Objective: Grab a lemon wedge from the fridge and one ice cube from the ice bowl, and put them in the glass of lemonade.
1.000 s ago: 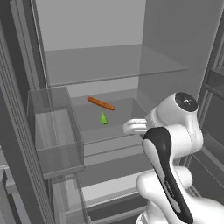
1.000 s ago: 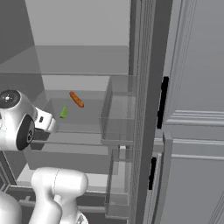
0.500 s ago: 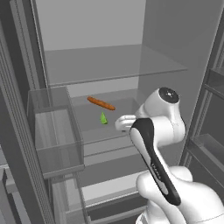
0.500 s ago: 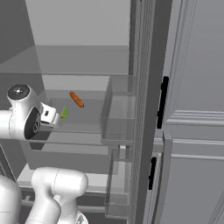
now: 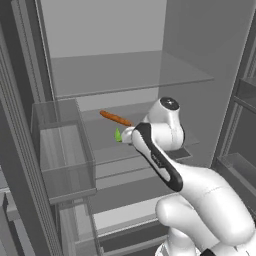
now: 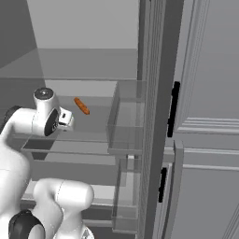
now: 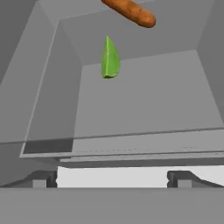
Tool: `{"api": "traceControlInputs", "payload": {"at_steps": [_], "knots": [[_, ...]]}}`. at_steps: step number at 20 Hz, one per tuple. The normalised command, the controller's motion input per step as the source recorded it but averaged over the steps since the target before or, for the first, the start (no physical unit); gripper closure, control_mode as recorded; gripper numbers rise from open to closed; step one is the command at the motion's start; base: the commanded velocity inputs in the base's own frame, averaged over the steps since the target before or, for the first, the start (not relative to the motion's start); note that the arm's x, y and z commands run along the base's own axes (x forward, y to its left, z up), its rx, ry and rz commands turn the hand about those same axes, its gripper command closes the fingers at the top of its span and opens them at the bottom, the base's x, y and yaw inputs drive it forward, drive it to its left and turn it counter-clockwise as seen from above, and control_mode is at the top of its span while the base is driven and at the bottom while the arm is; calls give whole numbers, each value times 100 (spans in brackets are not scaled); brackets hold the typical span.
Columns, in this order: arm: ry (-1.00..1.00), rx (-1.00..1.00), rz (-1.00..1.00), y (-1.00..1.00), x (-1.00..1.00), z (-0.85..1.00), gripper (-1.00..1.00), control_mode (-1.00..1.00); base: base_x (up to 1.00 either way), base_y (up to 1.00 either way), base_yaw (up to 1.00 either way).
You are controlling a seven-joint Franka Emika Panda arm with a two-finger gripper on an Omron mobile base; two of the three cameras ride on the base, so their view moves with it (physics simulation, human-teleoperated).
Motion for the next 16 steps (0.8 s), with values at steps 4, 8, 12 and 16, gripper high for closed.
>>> {"api": "traceControlInputs", "payload": {"at_steps": [4,8,12,16], "knots": [[1,-6,0,36,90,-57,-100,-100,0,0,0],[0,-12,0,52,69,-46,-100,-100,0,0,0],[0,-7,0,32,47,7,-100,-100,0,0,0],[9,-4,0,1,68,-4,-100,-100,0,0,0]]}}
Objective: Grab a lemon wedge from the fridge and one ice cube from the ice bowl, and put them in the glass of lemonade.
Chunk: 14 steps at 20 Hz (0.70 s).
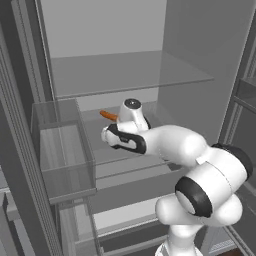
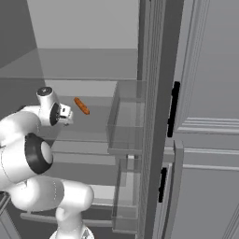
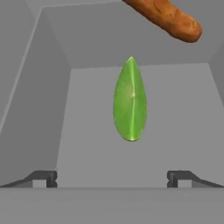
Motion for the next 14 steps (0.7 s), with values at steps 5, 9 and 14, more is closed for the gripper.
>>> {"api": "traceControlInputs", "payload": {"at_steps": [5,9,14], "knots": [[4,-2,0,0,32,-15,-100,-100,0,0,0],[0,0,0,0,21,-7,-100,-100,0,0,0],[9,0,0,-25,54,-39,-100,-100,0,0,0]]}}
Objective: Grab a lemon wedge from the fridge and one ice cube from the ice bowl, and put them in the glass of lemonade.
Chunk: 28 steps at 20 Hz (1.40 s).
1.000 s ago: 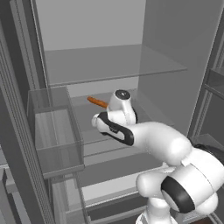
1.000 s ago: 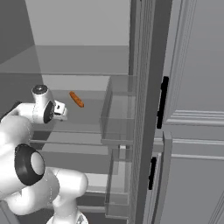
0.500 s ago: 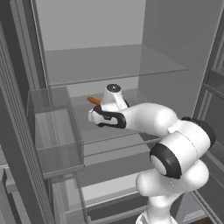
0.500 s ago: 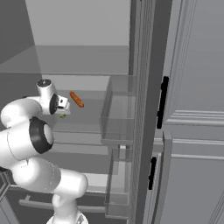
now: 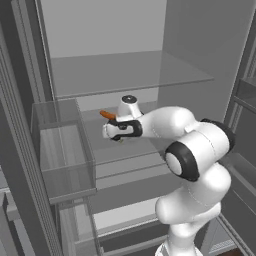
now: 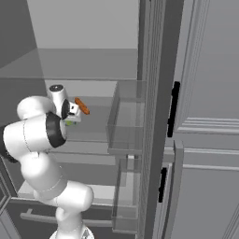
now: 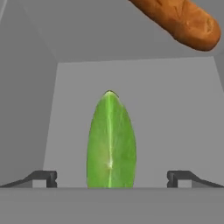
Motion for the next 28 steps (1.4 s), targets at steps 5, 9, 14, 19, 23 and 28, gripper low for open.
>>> {"api": "traceControlInputs", "payload": {"at_steps": [5,9,14,19,23,28], "knots": [[8,0,0,-4,51,-32,-100,-100,0,0,0],[2,-2,0,7,32,-23,-100,-100,0,0,0],[0,0,0,0,-10,0,-100,-100,0,0,0],[0,0,0,0,-29,0,-100,-100,0,0,0],[0,0,0,0,-34,0,-100,-100,0,0,0],[0,0,0,0,-37,0,-100,-100,0,0,0]]}}
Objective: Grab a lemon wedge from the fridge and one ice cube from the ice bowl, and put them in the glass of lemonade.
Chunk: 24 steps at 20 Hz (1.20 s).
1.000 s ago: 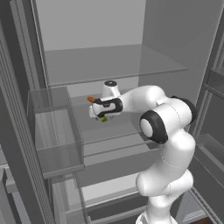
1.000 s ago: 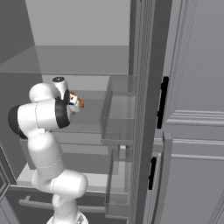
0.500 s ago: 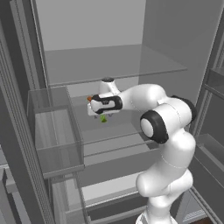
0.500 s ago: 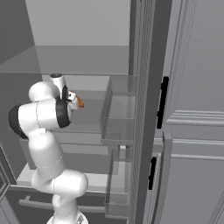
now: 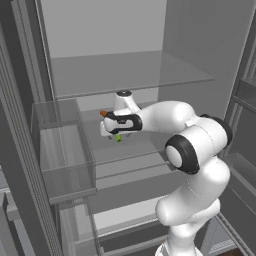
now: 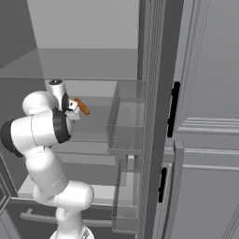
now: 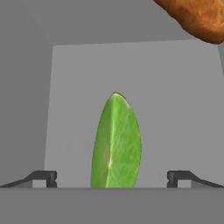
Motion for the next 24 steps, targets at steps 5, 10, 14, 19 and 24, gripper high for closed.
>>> {"api": "traceControlInputs", "payload": {"at_steps": [5,10,14,19,24], "knots": [[0,0,0,-3,0,-5,-100,-100,0,0,0],[0,0,0,0,0,-18,-100,-100,0,0,0],[0,0,0,0,21,-5,-100,-100,0,0,0],[1,0,0,0,0,-16,-100,-100,0,0,0],[0,0,0,0,0,-22,100,-100,0,0,0]]}}
